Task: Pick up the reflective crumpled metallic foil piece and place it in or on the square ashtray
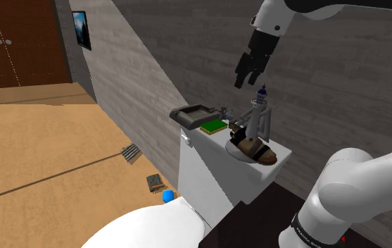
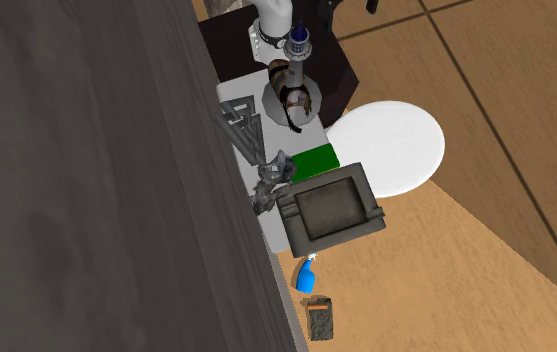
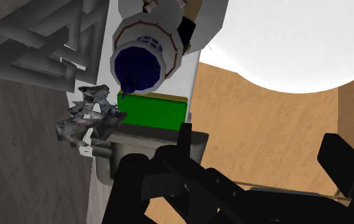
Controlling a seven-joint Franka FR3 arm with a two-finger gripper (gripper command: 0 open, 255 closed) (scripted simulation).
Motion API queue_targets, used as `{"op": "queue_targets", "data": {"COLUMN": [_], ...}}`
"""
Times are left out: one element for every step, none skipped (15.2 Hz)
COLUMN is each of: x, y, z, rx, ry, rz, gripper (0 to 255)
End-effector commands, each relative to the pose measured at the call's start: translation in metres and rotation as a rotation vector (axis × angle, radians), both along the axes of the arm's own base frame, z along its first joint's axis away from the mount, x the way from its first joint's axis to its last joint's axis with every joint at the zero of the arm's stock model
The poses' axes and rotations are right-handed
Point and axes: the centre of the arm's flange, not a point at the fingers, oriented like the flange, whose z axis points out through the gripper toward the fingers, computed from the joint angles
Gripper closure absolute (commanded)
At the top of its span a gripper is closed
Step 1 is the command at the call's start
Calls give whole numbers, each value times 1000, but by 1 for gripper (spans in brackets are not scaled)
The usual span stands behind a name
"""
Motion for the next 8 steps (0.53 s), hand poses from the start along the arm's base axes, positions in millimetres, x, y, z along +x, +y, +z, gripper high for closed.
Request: {"op": "queue_targets", "data": {"x": [0,9,18,27,35,44,52,61], "y": [0,-5,-10,-16,-21,-27,-33,-39], "z": [0,-8,-16,-24,-32,-39,-47,-55], "rx": [0,-3,-6,-9,-12,-15,-17,-20], "ry": [0,2,4,6,8,10,12,14], "rz": [0,-13,-26,-39,-52,-65,-79,-92], "gripper": [0,0,0,0,0,0,0,0]}}
